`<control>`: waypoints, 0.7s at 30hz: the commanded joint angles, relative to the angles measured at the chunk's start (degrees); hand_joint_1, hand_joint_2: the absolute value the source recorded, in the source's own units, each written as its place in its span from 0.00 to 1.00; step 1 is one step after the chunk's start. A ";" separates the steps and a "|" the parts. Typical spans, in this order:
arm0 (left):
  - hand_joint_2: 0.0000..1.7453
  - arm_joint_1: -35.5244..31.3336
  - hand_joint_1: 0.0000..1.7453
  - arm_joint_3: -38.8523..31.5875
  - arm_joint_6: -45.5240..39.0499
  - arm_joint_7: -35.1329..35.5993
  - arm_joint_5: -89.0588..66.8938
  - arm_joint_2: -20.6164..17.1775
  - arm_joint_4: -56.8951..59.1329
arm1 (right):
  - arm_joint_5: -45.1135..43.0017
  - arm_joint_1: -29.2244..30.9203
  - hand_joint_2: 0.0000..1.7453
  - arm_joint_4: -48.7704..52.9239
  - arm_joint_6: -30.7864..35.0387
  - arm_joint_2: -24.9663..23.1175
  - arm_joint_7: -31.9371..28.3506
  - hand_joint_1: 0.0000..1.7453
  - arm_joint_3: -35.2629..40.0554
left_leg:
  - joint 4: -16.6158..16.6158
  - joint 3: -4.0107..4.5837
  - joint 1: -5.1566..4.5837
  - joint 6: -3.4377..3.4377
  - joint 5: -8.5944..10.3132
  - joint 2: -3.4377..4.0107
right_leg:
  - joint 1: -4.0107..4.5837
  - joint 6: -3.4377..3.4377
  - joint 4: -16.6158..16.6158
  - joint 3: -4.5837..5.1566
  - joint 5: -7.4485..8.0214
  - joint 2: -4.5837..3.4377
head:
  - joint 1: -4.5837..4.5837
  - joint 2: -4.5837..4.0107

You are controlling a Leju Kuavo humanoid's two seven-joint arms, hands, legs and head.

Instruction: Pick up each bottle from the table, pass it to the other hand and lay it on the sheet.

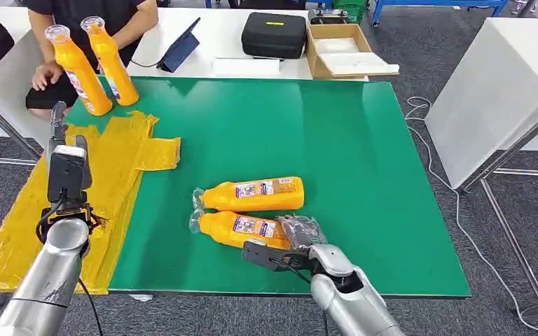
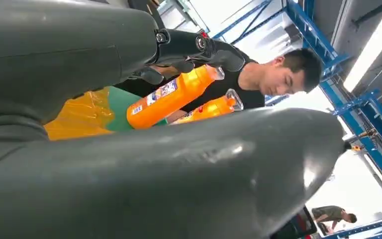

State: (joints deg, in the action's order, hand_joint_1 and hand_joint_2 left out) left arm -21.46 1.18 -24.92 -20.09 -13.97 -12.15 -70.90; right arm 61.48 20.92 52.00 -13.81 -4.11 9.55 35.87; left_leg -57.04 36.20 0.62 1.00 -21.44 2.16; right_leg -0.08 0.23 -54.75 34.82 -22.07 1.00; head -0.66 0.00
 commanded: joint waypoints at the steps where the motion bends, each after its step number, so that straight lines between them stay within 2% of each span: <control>1: 0.00 -3.90 0.00 0.66 0.50 0.23 0.17 1.58 5.34 | -0.48 -0.20 1.00 -5.13 -0.05 0.29 -0.58 1.00 -1.05 | 0.10 -0.14 -0.05 -0.05 0.00 -0.42 | -0.07 -0.05 0.05 -0.20 -0.08 0.22 | 0.00 0.00; 4: 0.00 -4.49 0.00 0.72 0.58 0.11 0.11 1.66 6.01 | -0.59 -0.32 1.00 -4.94 0.15 0.42 -0.75 1.00 -1.22 | 0.07 -0.13 -0.03 0.01 0.02 -0.30 | -0.04 -0.08 0.05 -0.21 -0.02 0.15 | 0.00 0.00; 8: 0.00 -4.64 0.00 0.08 1.89 0.30 1.32 1.99 6.71 | -0.69 -1.14 1.00 -1.30 1.36 0.83 -1.77 1.00 -1.71 | 0.20 -0.45 -0.31 -0.12 -0.15 -0.81 | -0.39 -0.07 -0.07 -0.46 -0.33 0.22 | 0.00 0.00; 9: 0.00 -4.57 0.00 -0.01 2.44 0.51 1.78 2.04 6.72 | -0.91 -1.38 1.00 0.01 1.27 1.04 -1.99 1.00 -1.84 | 0.09 -0.17 -0.07 -0.02 0.02 -0.44 | -0.15 -0.07 0.03 -0.30 -0.06 0.21 | 0.00 0.00; 10: 0.00 -4.14 0.00 -0.67 5.53 2.10 5.05 2.29 6.62 | -1.64 -1.92 1.00 3.45 1.34 1.64 -2.44 1.00 -2.25 | 0.10 -0.22 -0.15 -0.04 -0.01 -0.58 | -0.24 -0.07 -0.03 -0.31 -0.13 0.26 | 0.02 0.00; 11: 0.00 -3.00 0.00 -2.40 10.10 4.14 11.88 3.11 6.35 | -2.11 -2.44 1.00 8.13 1.36 2.57 -2.23 1.00 -2.53 | 0.08 -0.13 -0.13 0.00 0.02 -0.38 | -0.19 -0.08 -0.01 -0.19 -0.06 0.16 | 0.00 0.00; 14: 0.00 -1.97 0.00 -2.03 10.29 3.24 13.00 2.69 6.57 | -2.95 -2.92 1.00 12.28 -1.47 3.38 -1.10 1.00 -2.92 | 0.10 -0.16 -0.21 -0.01 -0.03 -0.44 | -0.28 -0.10 -0.05 -0.19 -0.11 0.12 | 0.02 0.00; 15: 0.00 -1.80 0.00 -3.02 13.84 5.74 18.42 3.06 6.97 | -3.20 -3.01 1.00 13.89 0.02 3.31 -1.53 1.00 -3.42 | 0.07 -0.15 -0.20 -0.01 -0.06 -0.43 | -0.27 -0.10 -0.06 -0.20 -0.13 0.12 | 0.02 0.00; 21: 0.00 6.73 0.00 -1.58 21.31 5.64 32.64 1.52 1.92 | -9.99 -4.87 1.00 36.06 0.91 8.06 -3.40 1.00 -6.71 | 0.04 0.09 -0.29 0.05 -0.17 -0.14 | -0.38 -0.12 -0.17 0.00 -0.13 -0.16 | 0.02 0.00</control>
State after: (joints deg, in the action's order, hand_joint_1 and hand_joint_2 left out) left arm -21.95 0.20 -9.87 -14.36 6.70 -11.08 -67.80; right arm 57.42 17.41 62.38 -13.16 -2.30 7.76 33.27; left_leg -57.05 36.63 0.56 1.11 -21.36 2.12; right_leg -0.18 0.13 -54.79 35.02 -21.91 1.00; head -0.63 0.00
